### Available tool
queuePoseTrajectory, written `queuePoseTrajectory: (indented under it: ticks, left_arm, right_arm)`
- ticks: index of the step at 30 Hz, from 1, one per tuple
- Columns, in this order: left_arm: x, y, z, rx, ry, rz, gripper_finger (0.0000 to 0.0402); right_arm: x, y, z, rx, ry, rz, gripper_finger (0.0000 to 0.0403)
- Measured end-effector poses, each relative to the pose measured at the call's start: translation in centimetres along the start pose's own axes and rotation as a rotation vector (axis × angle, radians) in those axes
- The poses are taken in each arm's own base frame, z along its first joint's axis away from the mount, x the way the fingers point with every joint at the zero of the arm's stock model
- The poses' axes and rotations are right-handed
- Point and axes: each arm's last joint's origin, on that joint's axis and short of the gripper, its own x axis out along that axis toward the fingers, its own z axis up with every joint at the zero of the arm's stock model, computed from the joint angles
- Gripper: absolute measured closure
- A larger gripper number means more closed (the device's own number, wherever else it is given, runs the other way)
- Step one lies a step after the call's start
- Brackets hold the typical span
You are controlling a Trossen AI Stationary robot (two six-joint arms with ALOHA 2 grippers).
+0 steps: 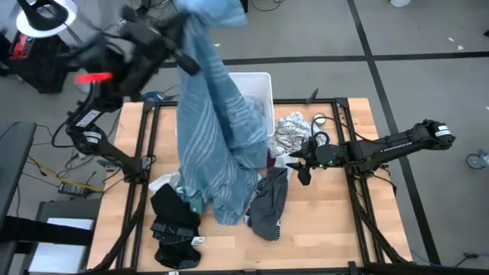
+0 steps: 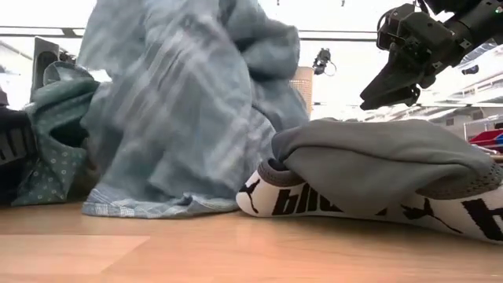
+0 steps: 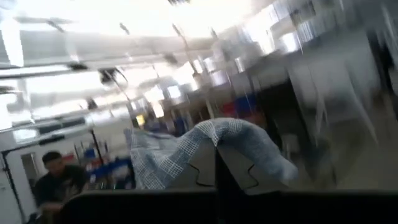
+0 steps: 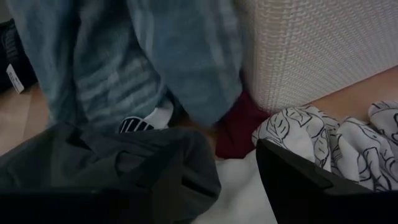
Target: Sort clothes
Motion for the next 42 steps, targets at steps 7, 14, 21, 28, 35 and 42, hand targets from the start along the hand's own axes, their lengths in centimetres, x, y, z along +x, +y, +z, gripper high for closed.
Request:
queuePoseTrajectory:
  ticks: [7,14,21,28,35,42]
  left_arm:
    - [1.3,-4.1,-6.1,0.159,0.423,-0.194,0.0401]
    - [2.1,-5.3,-8.9,0.129,0.61,-0.184,0.0389]
    - [2.3,-4.9,-9.3,0.129,0.634,-0.154,0.0342]
    - [2.1,-4.9,-9.6,0.144,0.668,-0.151,0.0288]
    - [-0.3,-5.5,-8.8,0.171,0.703,-0.256,0.0281]
    - [-4.3,-6.9,-7.0,0.12,0.716,-0.404,0.0281]
  right_arm:
    - [0.0,0.0,0.0,-0.001,0.0,0.0,0.0199]
    - [0.0,0.0,0.0,-0.001,0.0,0.0,0.0199]
    - [0.0,0.0,0.0,0.0,-0.001,0.0,0.0199]
    - [0.0,0.0,0.0,0.001,-0.001,0.0,0.0199]
    - [0.0,0.0,0.0,0.001,-0.001,0.001,0.0199]
    - [0.0,0.0,0.0,0.001,-0.001,0.001,0.0199]
